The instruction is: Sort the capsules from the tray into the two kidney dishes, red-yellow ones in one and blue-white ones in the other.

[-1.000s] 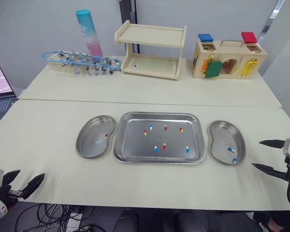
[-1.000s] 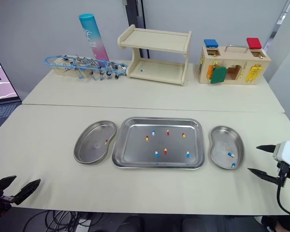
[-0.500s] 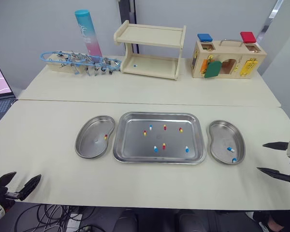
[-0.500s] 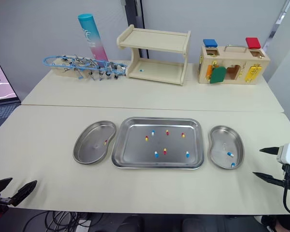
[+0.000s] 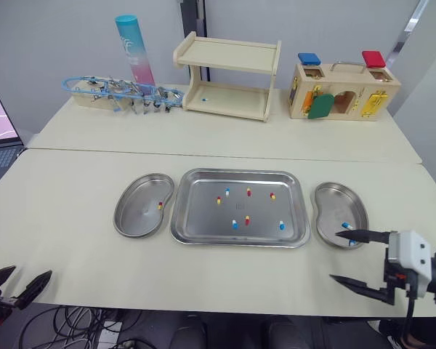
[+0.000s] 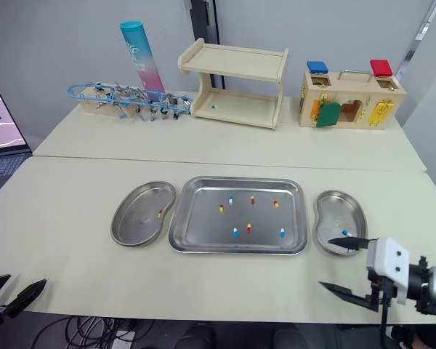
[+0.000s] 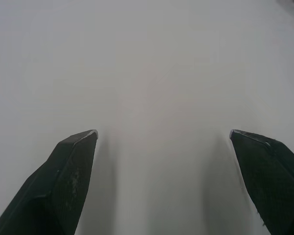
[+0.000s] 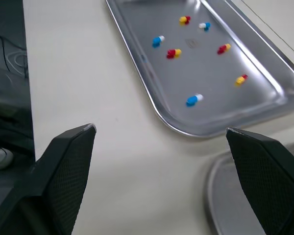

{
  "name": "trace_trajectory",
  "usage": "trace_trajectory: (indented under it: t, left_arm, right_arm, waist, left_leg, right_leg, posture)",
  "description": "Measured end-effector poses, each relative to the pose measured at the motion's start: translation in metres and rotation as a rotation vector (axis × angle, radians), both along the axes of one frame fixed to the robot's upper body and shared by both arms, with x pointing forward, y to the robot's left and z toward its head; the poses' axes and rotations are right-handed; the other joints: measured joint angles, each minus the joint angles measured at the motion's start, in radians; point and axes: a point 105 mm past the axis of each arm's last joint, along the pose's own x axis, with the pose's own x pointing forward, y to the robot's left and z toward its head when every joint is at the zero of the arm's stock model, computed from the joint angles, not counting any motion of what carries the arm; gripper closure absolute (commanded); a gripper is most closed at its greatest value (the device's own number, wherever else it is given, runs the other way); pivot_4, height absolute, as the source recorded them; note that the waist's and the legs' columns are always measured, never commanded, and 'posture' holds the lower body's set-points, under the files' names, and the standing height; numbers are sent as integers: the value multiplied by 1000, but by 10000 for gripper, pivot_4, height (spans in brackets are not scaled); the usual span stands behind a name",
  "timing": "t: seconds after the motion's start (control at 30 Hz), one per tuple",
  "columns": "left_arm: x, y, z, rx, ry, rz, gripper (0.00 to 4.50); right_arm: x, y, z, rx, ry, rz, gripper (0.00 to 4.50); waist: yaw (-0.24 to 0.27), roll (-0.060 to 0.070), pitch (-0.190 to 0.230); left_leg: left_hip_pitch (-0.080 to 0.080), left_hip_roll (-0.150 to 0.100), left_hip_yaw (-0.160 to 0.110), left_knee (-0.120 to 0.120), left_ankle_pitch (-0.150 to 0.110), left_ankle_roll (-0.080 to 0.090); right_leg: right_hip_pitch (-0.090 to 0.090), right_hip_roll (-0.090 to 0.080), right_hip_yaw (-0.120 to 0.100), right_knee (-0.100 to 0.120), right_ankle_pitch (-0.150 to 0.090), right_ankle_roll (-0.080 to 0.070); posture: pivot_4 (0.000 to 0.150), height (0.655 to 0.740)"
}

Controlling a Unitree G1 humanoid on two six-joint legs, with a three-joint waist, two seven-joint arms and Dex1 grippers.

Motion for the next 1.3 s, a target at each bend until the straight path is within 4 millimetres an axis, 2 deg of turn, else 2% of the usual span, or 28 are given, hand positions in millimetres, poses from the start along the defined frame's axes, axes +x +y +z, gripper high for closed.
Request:
trace_trajectory:
  t: [0.13,0.2,0.43,0.7,0.73,0.83,1.03,1.3]
  left_arm:
    - [8,-10,11,12,-39,-67,152]
    - [16,-23,21,14,-63,-134,152]
    - [43,-94,48,-13,-86,-419,152]
    - [75,-169,68,-75,-127,-534,152]
    - [80,-181,71,-100,-147,-536,1900]
    - [89,-207,71,-140,-161,-548,8245]
    - [110,-247,68,-198,-179,-525,8245]
    - [145,-290,69,-157,-161,-506,8245]
  right_arm:
    - [1,20,-12,79,-13,-25,0]
    - [2,28,-17,92,-17,-30,0]
    - [8,40,-20,114,-44,-40,0]
    - [12,52,-21,138,-65,-37,0]
    - [12,54,-22,142,-63,-34,0]
    - [12,56,-23,149,-59,-34,0]
    - [10,61,-26,163,-46,-27,0]
    - [10,62,-26,162,-52,-26,0]
  waist:
    - [0,-1,-1]
    - [0,-2,-1]
    - [0,-1,-1]
    - [0,-1,-1]
    - [0,-1,-1]
    - [1,0,-1]
    - [1,0,-1]
    - [3,0,-1]
  left_leg:
    - [0,0,0,0,0,0]
    - [0,0,0,0,0,0]
    - [0,0,0,0,0,0]
    - [0,0,0,0,0,0]
    - [0,0,0,0,0,0]
    - [0,0,0,0,0,0]
    - [0,-1,-1,0,0,0]
    - [0,-1,-1,1,0,0]
  right_leg:
    - [0,0,0,0,0,0]
    - [0,0,0,0,0,0]
    - [0,0,0,0,0,0]
    - [0,0,0,0,0,0]
    - [0,0,0,0,0,0]
    - [0,0,1,0,0,0]
    - [0,0,0,0,0,0]
    - [1,0,0,0,0,0]
  posture:
    - [1500,7400]
    - [1500,7400]
    - [1500,7400]
    - [1500,7400]
    - [1500,7400]
    - [1500,7400]
    - [1500,7400]
    - [1500,7400]
